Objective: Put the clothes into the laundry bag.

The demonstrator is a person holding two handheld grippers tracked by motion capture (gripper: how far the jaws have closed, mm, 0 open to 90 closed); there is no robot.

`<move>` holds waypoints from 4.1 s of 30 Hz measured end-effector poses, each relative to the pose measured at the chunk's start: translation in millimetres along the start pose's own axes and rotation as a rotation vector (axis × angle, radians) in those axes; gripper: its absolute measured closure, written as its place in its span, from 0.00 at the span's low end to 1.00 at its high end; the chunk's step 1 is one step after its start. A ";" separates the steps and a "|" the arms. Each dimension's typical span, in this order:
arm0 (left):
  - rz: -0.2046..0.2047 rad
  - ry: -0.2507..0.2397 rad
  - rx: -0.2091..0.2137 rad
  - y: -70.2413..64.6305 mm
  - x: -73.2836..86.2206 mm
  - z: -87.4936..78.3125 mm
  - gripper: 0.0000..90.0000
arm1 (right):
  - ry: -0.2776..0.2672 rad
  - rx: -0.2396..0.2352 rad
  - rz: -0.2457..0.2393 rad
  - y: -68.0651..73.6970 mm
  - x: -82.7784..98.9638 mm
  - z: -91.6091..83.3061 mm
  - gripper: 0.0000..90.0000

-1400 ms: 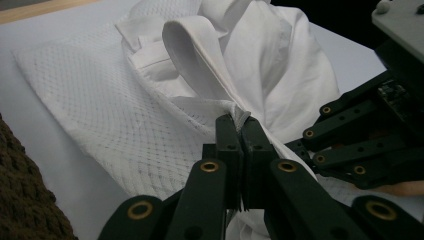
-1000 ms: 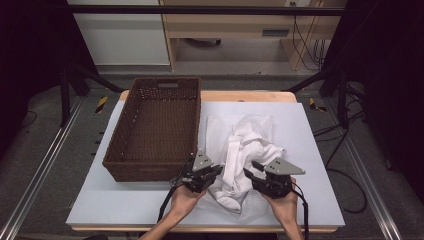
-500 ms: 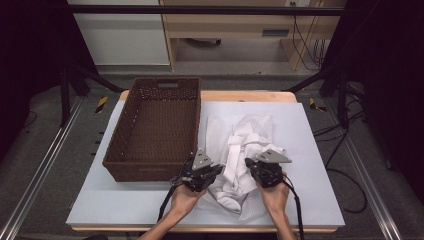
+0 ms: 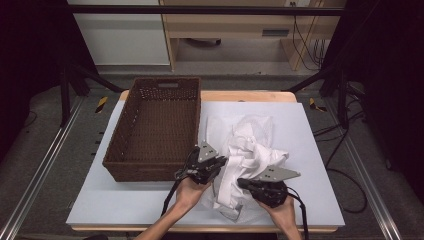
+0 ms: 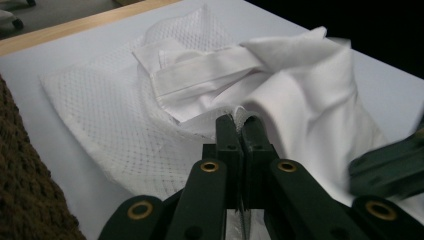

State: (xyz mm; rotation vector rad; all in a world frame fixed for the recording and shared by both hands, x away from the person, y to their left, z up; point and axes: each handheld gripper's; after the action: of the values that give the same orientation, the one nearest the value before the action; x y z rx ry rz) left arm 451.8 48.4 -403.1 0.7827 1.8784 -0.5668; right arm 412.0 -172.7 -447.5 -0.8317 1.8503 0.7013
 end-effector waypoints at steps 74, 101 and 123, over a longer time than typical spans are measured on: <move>0.018 0.030 -0.019 8.4 8.3 -11.1 0.98 | -0.041 0.046 -0.067 9.7 -8.6 11.8 0.94; 0.031 0.074 0.016 0.5 36.4 -7.4 0.98 | -0.109 0.270 -0.029 -6.0 -16.6 0.9 0.56; -0.032 0.055 0.018 8.5 30.7 -5.9 0.98 | -0.121 0.084 -0.017 2.4 -13.1 -17.1 0.93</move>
State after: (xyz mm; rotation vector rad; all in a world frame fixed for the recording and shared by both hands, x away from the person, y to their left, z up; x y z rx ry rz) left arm 444.9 66.5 -429.1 0.7890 1.9412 -0.5885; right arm 405.1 -181.1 -428.8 -0.7341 1.7496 0.6451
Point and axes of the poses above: each handheld gripper's, and its own axes: z roughly forward along the jaws, x roughly out of its underside, y roughly to its left, and after that the axes turned 7 degrees about -y, right-handed
